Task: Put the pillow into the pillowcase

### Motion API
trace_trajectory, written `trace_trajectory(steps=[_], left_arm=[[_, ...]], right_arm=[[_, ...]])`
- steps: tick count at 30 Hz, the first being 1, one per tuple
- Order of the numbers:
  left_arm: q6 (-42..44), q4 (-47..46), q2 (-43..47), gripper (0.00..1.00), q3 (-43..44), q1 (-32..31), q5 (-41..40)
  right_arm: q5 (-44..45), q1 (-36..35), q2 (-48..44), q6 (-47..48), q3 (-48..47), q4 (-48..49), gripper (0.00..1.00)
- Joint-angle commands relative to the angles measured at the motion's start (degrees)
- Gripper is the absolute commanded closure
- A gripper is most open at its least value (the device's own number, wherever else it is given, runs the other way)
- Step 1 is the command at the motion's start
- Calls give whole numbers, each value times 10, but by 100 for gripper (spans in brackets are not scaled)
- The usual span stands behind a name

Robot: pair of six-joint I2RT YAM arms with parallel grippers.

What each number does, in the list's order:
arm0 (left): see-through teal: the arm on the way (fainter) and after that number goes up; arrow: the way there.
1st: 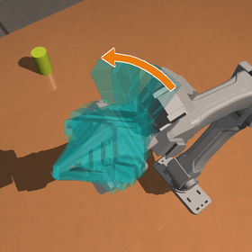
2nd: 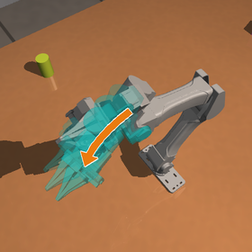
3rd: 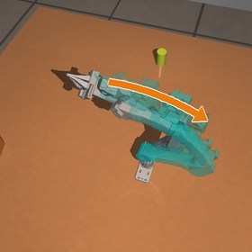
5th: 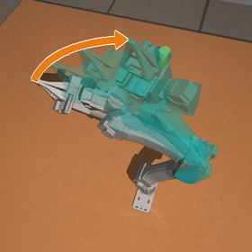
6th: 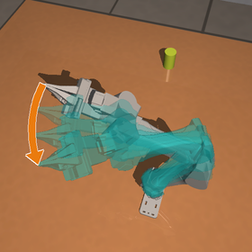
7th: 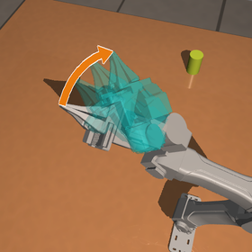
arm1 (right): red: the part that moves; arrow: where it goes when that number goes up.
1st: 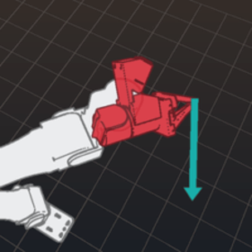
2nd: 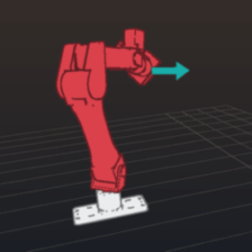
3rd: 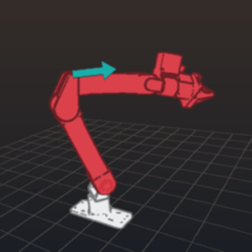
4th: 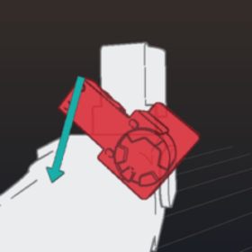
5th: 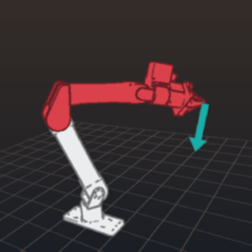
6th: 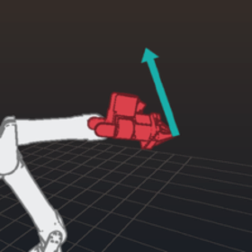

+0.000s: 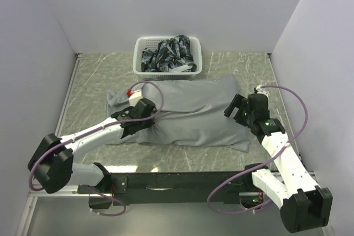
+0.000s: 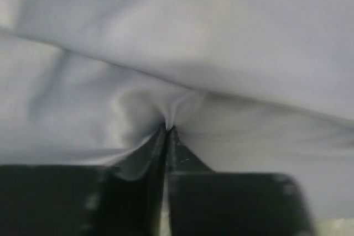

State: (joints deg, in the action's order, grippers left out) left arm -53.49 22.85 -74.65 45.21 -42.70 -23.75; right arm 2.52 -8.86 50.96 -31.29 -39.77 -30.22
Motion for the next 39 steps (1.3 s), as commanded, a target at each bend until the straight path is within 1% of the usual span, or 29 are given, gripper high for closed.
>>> trace_trajectory(steps=[1,2,4,5,6,8,12,13,15,18,21,22,23,24,25,26,27,28,29,30,31,32,33,34,35,36,38,39], left_arm=[[4,-36,42,99,-65,92,54],[4,-43,63,99,-73,121,68],[0,-63,90,99,-106,150,110],[-6,-69,97,99,-128,180,124],[-11,-90,103,99,-141,196,162],[-12,-117,106,99,-165,219,193],[-12,-124,68,99,-159,219,202],[-12,-125,64,99,-158,219,194],[-13,-120,64,99,-159,221,180],[-10,-117,72,99,-160,239,189],[-4,-93,89,99,-149,242,189],[-4,-88,111,99,-148,242,191],[3,-83,120,99,-145,242,194],[4,-77,128,99,-140,242,199],[6,-69,136,99,-136,242,201],[15,-50,139,99,-122,242,196],[22,-41,142,99,-113,242,194],[27,-33,151,99,-98,242,191],[32,-22,160,99,-91,242,190],[37,-3,180,99,-82,242,183],[42,8,191,99,-62,242,181],[51,18,201,99,-49,242,179],[56,45,217,99,-34,242,176],[63,54,225,99,-3,242,179],[71,61,231,99,10,241,184],[73,83,242,99,24,239,193],[76,99,251,99,54,221,187],[75,108,256,99,61,211,179]], right_arm=[[-121,-9,-31,-53,71,51,0],[-120,-10,-45,-61,83,51,0],[-123,-11,-74,-91,122,58,0],[-123,-11,-85,-100,135,59,0],[-115,-11,-96,-109,151,53,0],[-98,-10,-123,-130,159,42,0],[-60,-10,-159,-154,181,25,0],[-38,-11,-164,-158,182,19,0],[-29,-10,-166,-157,195,30,0],[-45,-11,-142,-161,217,89,0],[-45,-19,-68,-154,209,138,0],[-47,-23,-23,-147,201,146,1],[-57,-34,-4,-142,178,154,7],[-52,-44,13,-136,162,161,10],[-43,-59,39,-134,145,160,20],[-30,-76,50,-128,102,152,30],[-26,-79,59,-110,77,123,41],[-10,-79,68,-100,52,105,67],[-1,-78,68,-90,-4,84,76],[37,-76,64,-66,-35,33,83],[52,-73,54,-54,-67,6,94],[67,-69,48,-41,-132,-19,96],[91,-60,38,-19,-166,-66,99],[102,-56,35,-11,-201,-91,100],[114,-55,34,-2,-263,-113,100],[121,-54,35,15,-290,-145,100],[143,-54,43,24,-343,-173,100],[148,-54,48,27,-348,-190,100]])
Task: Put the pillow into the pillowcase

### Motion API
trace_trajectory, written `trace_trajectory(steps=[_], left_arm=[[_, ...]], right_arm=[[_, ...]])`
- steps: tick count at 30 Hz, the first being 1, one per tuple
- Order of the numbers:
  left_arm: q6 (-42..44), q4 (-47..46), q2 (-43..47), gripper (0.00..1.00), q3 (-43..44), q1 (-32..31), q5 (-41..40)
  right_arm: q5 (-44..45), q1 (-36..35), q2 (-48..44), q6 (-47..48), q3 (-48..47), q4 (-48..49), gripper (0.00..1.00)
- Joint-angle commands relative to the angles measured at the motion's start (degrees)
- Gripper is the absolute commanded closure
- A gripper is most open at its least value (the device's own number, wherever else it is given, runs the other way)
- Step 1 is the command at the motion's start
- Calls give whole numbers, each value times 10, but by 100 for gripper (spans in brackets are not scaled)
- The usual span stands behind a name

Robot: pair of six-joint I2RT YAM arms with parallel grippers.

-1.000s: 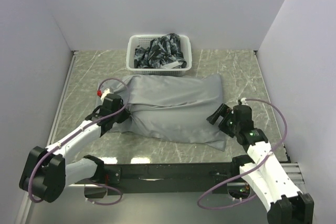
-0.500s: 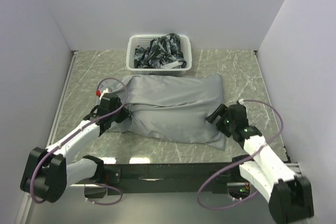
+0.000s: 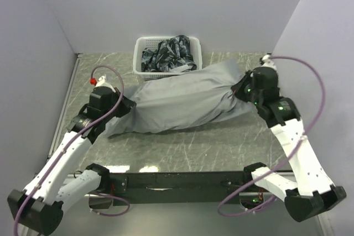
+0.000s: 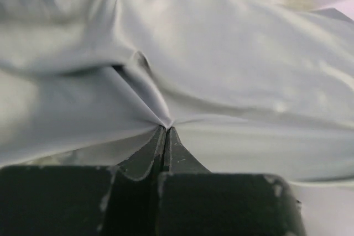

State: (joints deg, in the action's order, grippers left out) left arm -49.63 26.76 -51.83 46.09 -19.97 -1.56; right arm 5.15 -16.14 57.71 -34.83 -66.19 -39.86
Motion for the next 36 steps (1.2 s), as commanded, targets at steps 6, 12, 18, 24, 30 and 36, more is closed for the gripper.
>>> trace_trajectory(steps=[6,12,18,24,30,36], left_arm=[[27,74,24,99,21,-74,-16],[-12,52,27,59,-38,-119,-63],[1,39,-43,37,64,-107,-152],[36,-12,-206,27,115,-66,-136],[30,-46,-348,19,158,-60,-125],[31,-117,-417,48,179,-39,-98]], right_arm=[[100,85,-16,68,61,-21,68],[35,102,-40,45,150,35,20],[85,-37,-35,-2,188,50,17],[99,-94,-16,-36,248,102,6],[77,-97,49,-38,277,167,0],[79,-72,117,-24,302,203,2]])
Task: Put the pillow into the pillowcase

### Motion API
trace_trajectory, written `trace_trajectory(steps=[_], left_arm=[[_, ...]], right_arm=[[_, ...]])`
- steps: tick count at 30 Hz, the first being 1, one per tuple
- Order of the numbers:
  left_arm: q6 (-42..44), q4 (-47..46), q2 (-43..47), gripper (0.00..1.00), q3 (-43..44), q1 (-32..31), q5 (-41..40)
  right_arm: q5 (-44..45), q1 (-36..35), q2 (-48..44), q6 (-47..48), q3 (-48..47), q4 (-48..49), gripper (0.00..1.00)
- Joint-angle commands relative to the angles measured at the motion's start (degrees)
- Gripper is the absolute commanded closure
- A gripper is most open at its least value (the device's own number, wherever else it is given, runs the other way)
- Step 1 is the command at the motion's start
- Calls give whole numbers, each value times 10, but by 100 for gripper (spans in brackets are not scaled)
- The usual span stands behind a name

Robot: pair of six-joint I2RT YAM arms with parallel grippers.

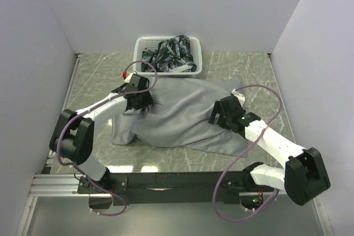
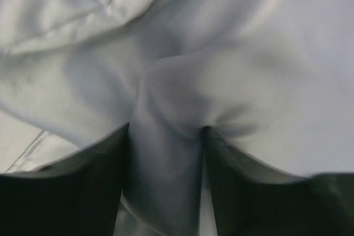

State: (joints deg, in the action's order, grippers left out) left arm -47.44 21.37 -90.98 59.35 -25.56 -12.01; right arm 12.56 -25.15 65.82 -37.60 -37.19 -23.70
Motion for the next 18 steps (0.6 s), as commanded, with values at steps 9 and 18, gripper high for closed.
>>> trace_trajectory(steps=[9,18], left_arm=[[-9,-102,-121,99,40,-39,31],[-185,-186,-70,99,-63,-260,36]], right_arm=[[-40,180,8,60,-61,4,2],[-50,178,7,70,-128,-28,1]])
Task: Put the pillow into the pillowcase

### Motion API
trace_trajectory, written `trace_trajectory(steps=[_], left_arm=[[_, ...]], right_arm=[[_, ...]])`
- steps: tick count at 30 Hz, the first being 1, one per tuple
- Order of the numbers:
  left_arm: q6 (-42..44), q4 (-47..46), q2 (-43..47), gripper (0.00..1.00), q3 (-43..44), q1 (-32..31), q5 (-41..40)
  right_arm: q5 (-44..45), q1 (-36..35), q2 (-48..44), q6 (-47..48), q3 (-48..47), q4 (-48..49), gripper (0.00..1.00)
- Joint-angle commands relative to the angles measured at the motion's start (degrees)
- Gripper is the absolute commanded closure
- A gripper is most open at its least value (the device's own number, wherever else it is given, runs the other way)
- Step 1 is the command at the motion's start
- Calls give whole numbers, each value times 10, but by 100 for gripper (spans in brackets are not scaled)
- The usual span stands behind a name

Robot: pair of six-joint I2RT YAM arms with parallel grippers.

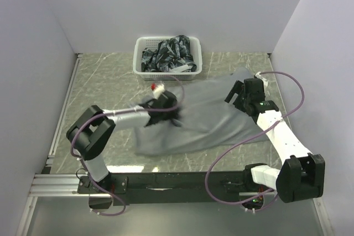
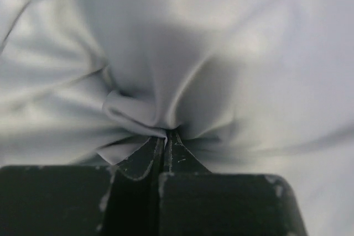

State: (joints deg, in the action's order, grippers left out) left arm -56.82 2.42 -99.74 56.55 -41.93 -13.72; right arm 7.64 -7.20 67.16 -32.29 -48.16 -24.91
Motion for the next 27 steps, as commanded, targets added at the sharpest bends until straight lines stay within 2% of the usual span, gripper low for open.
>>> trace_trajectory(steps=[1,4,7,8,12,13,14,19,22,23,27], left_arm=[[-99,15,22,99,-36,-100,46],[-100,55,46,95,-37,-85,-6],[-78,91,83,93,-54,-46,-17],[-71,110,109,83,-62,-39,-40],[-25,144,169,67,-80,32,-60],[-17,151,190,58,-82,42,-64],[-8,158,198,44,-82,54,-70],[-8,238,244,45,-95,36,-116],[-20,266,251,45,-110,-8,-143],[-29,276,247,43,-104,-44,-155],[-59,342,209,40,-80,-112,-217]], right_arm=[[-6,-7,-11,18,-16,-14,1],[-8,-40,-41,14,-1,-16,1],[-3,-88,-91,0,32,-7,1],[3,-126,-98,-6,39,-6,1],[3,-178,-95,-24,68,11,1],[4,-181,-83,-24,73,20,1],[3,-180,-76,-25,75,20,1],[4,-193,-74,-24,76,22,2],[11,-202,-81,-22,74,17,2],[12,-202,-80,-22,73,17,2],[14,-207,-86,-22,74,12,2]])
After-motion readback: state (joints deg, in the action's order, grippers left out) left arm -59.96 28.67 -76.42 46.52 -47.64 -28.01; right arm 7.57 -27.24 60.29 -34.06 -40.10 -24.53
